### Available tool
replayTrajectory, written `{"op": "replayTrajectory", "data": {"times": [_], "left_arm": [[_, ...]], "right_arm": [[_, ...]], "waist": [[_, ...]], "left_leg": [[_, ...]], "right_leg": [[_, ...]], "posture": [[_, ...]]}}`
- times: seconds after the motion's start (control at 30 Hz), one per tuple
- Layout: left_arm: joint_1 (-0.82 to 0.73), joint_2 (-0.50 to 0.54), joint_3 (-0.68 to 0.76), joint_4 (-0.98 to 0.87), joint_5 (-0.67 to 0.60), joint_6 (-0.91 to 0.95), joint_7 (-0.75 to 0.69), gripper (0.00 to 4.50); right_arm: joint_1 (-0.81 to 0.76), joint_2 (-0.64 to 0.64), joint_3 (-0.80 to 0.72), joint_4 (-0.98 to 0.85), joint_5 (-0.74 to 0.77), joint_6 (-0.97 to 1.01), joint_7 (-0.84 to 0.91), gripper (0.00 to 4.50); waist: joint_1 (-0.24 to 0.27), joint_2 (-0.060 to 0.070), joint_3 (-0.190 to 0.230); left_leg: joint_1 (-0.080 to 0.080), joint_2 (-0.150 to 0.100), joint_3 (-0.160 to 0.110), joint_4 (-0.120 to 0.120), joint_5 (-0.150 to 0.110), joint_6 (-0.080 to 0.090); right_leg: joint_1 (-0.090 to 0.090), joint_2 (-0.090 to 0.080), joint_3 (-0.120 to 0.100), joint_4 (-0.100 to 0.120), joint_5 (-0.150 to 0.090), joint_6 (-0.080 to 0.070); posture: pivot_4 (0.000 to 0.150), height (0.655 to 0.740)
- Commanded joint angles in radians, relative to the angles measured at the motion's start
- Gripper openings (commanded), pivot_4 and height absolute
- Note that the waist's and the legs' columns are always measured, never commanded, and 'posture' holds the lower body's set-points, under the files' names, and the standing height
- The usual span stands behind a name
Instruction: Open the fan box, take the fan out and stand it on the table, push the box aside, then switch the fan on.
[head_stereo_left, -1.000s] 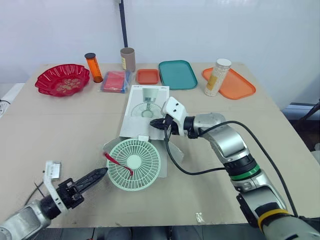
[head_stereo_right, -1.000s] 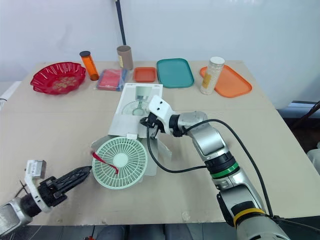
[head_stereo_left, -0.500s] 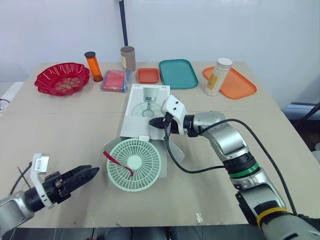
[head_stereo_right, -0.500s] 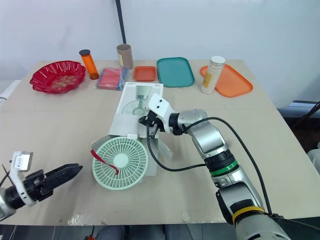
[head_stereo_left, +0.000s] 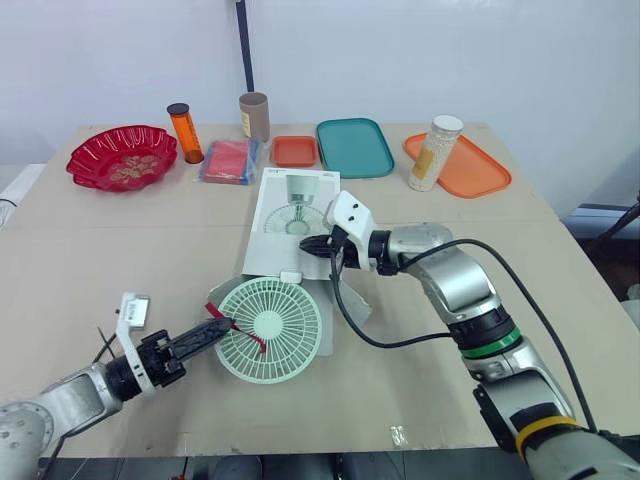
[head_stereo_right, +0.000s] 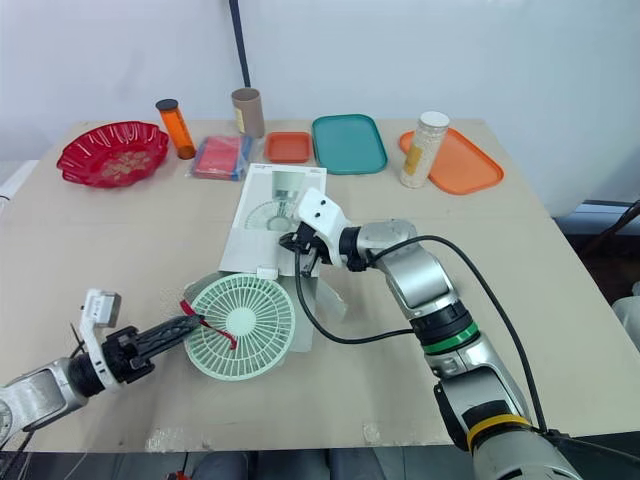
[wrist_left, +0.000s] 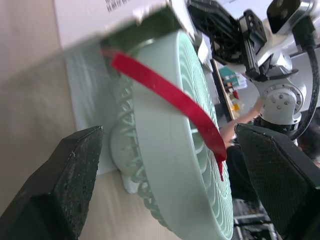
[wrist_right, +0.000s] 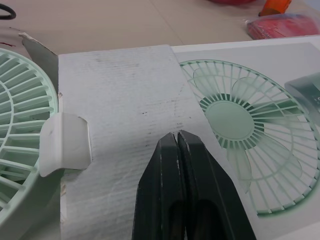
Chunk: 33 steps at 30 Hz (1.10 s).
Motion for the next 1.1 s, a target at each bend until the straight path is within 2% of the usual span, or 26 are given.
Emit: {"op": "replayTrajectory", "data": {"times": [0.03, 0.1, 0.23, 0.3, 0.37, 0.4, 0.77, 0.87, 1.07, 1.1], "left_arm": [[-0.033, -0.02, -0.033, 0.016, 0.0, 0.015, 0.02, 4.46], [-0.049, -0.036, -0.039, 0.026, -0.011, 0.016, 0.039, 4.46], [-0.071, -0.07, -0.041, 0.041, -0.057, 0.02, 0.092, 3.4], [-0.069, -0.074, -0.04, 0.033, -0.085, 0.024, 0.119, 2.46], [-0.061, -0.071, -0.042, 0.024, -0.112, 0.028, 0.142, 2.08], [-0.056, -0.07, -0.043, 0.02, -0.125, 0.029, 0.154, 2.03], [0.102, -0.046, -0.028, -0.046, -0.285, 0.005, 0.284, 2.02], [0.141, -0.035, -0.032, -0.06, -0.294, -0.004, 0.289, 2.02], [0.147, -0.032, -0.046, -0.058, -0.232, -0.033, 0.26, 2.02], [0.142, -0.031, -0.047, -0.054, -0.225, -0.034, 0.256, 3.01]], "right_arm": [[0.001, -0.006, -0.015, -0.034, -0.004, 0.004, -0.01, 0.0], [0.001, -0.008, -0.015, -0.033, -0.006, 0.003, -0.014, 0.0], [0.004, -0.011, -0.015, -0.036, -0.01, 0.002, -0.017, 0.0], [0.005, -0.013, -0.016, -0.039, -0.011, 0.004, -0.018, 0.0], [0.006, -0.013, -0.016, -0.04, -0.011, 0.004, -0.02, 0.0], [0.006, -0.013, -0.016, -0.04, -0.011, 0.004, -0.02, 0.0], [0.006, -0.009, -0.016, -0.039, -0.012, -0.002, -0.026, 0.0], [0.005, -0.008, -0.013, -0.036, -0.014, -0.006, -0.027, 0.0], [0.004, -0.007, -0.011, -0.033, -0.013, -0.011, -0.028, 0.0], [0.003, -0.007, -0.01, -0.031, -0.013, -0.012, -0.028, 0.0]], "waist": [[0.001, 0.0, 0.0], [0.0, 0.0, 0.0], [0.0, 0.0, 0.0], [0.001, 0.0, 0.0], [0.001, 0.0, 0.0], [0.001, 0.0, 0.0], [0.001, 0.0, 0.0], [0.0, 0.0, 0.0], [0.001, 0.0, 0.0], [0.001, 0.0, 0.0]], "left_leg": [[0.0, 0.0, 0.0, 0.0, 0.0, 0.0], [0.0, 0.0, 0.0, 0.0, 0.0, 0.0], [0.0, 0.0, 0.0, 0.0, 0.0, 0.0], [0.0, 0.0, 0.0, 0.0, 0.0, 0.0], [0.0, 0.0, 0.0, 0.0, 0.0, 0.0], [0.0, 0.0, -0.001, 0.001, 0.0, 0.0], [0.0, 0.0, -0.001, 0.001, 0.0, 0.0], [0.0, 0.0, -0.001, 0.001, 0.0, 0.0], [0.001, 0.0, -0.001, 0.001, 0.0, 0.0], [0.001, 0.0, -0.001, 0.001, 0.0, 0.0]], "right_leg": [[0.0, 0.0, 0.0, 0.0, 0.0, 0.0], [0.0, 0.0, 0.0, 0.0, 0.0, 0.0], [0.0, 0.0, 0.0, 0.0, 0.0, 0.0], [0.0, 0.0, 0.0, 0.0, 0.0, 0.0], [0.001, 0.0, 0.0, 0.0, 0.0, 0.0], [0.001, 0.0, 0.0, 0.0, 0.0, 0.0], [0.001, 0.0, 0.0, 0.0, 0.0, 0.0], [0.001, 0.0, 0.0, 0.0, 0.0, 0.0], [0.001, 0.0, 0.0, 0.0, 0.0, 0.0], [0.001, 0.0, 0.0, 0.0, 0.0, 0.0]], "posture": [[0.15, 0.74], [0.15, 0.74], [0.15, 0.74], [0.15, 0.74], [0.15, 0.74], [0.15, 0.74], [0.15, 0.74], [0.15, 0.74], [0.15, 0.74], [0.15, 0.74]]}}
